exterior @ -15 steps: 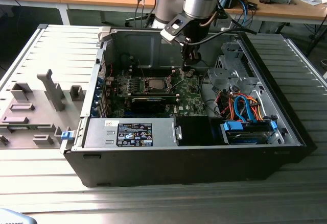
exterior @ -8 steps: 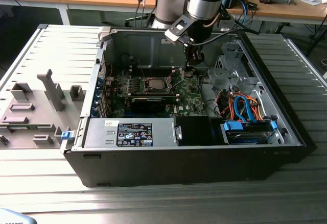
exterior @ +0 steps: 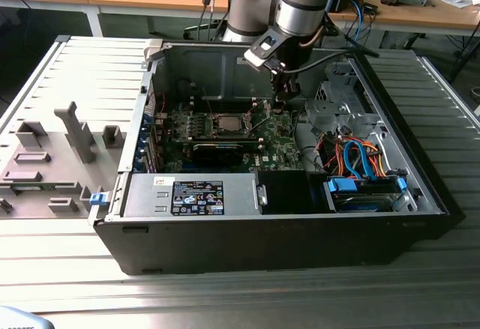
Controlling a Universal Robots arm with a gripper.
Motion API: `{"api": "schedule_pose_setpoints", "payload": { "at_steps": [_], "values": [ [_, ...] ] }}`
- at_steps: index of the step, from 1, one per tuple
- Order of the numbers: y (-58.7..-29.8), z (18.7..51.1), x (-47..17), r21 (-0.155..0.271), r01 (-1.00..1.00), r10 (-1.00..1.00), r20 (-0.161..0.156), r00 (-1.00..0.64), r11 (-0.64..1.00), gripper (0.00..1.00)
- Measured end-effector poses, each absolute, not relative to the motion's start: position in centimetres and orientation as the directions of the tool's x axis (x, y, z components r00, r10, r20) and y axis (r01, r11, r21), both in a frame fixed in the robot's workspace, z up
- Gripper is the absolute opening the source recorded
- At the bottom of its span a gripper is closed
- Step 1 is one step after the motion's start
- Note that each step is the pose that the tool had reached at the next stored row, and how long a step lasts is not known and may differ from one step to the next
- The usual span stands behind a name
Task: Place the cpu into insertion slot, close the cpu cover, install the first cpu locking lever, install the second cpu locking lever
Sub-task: 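Close the cpu cover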
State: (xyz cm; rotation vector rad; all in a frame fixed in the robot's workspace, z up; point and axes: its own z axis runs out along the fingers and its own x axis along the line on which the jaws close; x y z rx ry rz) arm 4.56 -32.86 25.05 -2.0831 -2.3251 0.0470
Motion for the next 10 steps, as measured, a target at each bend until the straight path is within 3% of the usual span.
{"api": "schedule_pose_setpoints", "payload": {
  "at_steps": [10],
  "values": [
    [-32.9, 25.0, 3.1, -0.035, 0.993, 0.994, -0.003, -0.11, 0.109, 0.11]
  ]
}}
